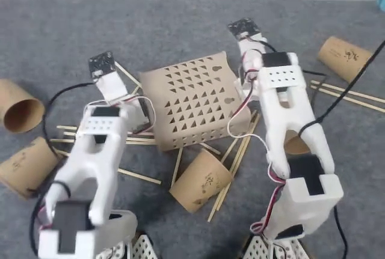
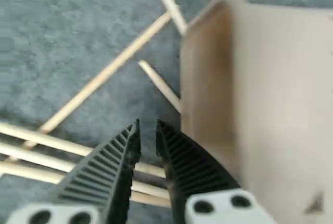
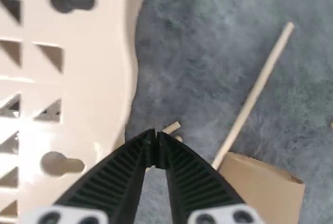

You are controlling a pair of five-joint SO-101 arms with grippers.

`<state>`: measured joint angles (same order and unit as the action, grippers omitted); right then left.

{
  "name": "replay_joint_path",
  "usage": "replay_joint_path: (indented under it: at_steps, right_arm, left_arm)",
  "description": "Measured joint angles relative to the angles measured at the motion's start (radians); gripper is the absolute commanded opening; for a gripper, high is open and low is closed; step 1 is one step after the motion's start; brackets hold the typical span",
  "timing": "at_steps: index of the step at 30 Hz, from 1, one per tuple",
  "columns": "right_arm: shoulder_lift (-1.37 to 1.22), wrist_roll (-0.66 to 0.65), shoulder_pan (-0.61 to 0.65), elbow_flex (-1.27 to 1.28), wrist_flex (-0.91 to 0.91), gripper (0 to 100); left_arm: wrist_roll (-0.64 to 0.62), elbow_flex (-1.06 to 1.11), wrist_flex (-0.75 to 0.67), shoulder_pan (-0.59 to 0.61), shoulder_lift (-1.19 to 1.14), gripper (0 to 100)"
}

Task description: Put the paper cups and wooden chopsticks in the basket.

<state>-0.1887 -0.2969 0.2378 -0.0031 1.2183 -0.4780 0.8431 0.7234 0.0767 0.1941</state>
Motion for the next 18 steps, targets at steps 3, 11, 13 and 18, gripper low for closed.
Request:
replay_joint_path:
  at_steps: [3, 11, 13, 18]
  right_arm:
    - [0.069, 0.000, 0.054, 0.000, 0.002, 0.9]
    - [0.183, -0.132, 0.256, 0.000, 0.069, 1.0]
    - [0.210, -0.137, 0.235, -0.017, 0.097, 1.3]
    - [0.259, -0.143, 0.089, -0.063, 0.169, 8.6]
  left_arm:
    - [0.000, -0.034, 0.009, 0.011, -0.054, 5]
    - [0.000, -0.044, 0.009, 0.061, -0.057, 5]
    - [-0.002, -0.060, 0.017, 0.110, -0.057, 5]
    - [-0.005, -0.086, 0.074, 0.163, -0.057, 5]
